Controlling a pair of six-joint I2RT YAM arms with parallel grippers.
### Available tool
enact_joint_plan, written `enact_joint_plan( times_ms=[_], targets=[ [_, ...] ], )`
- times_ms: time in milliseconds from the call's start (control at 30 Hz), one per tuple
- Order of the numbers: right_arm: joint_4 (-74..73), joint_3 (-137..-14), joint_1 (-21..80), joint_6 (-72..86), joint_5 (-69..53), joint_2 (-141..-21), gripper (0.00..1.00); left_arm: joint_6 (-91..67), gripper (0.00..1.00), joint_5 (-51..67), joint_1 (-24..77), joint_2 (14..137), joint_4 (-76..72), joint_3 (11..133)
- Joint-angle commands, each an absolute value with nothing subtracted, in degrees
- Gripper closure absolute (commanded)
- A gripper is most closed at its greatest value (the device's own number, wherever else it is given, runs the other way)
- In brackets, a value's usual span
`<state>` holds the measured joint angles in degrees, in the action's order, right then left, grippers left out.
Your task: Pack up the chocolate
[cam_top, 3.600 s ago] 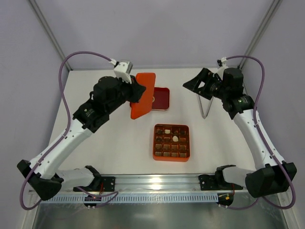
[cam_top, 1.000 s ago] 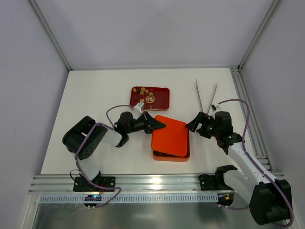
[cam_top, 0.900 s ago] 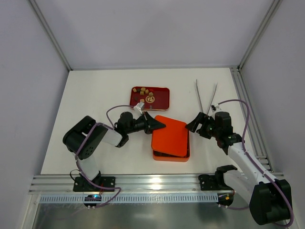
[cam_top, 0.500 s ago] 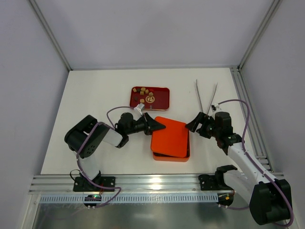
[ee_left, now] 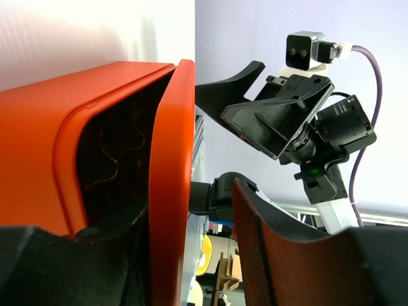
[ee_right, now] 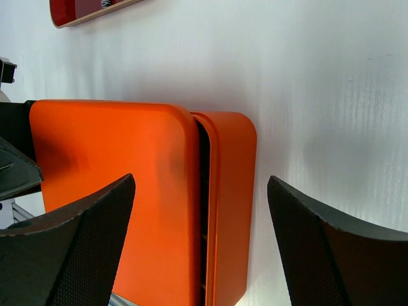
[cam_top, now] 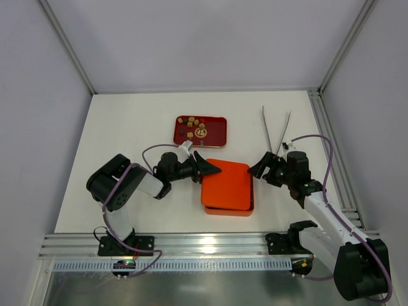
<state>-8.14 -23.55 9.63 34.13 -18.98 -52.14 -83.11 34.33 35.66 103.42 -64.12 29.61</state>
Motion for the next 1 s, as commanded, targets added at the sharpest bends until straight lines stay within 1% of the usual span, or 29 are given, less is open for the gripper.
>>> enact_joint_plan(
  times_ms=[0,300,967],
  targets=[
    [-5.27,-23.2,9.58,33.93,-18.28,-51.94,0.15,-81.39,0.55,34.54,35.86,102.31,-67.32,28.83],
    [-5.1,-22.85,9.49,34.01,-18.28,-51.77,0.16,-79.98,0.54,34.89,35.25,99.94,-63.9,28.65],
    [-4.57,-22.33,9.58,34.19,-18.28,-51.59,0.16,-71.28,0.52,37.0,32.43,92.73,-44.3,28.83]
  ],
)
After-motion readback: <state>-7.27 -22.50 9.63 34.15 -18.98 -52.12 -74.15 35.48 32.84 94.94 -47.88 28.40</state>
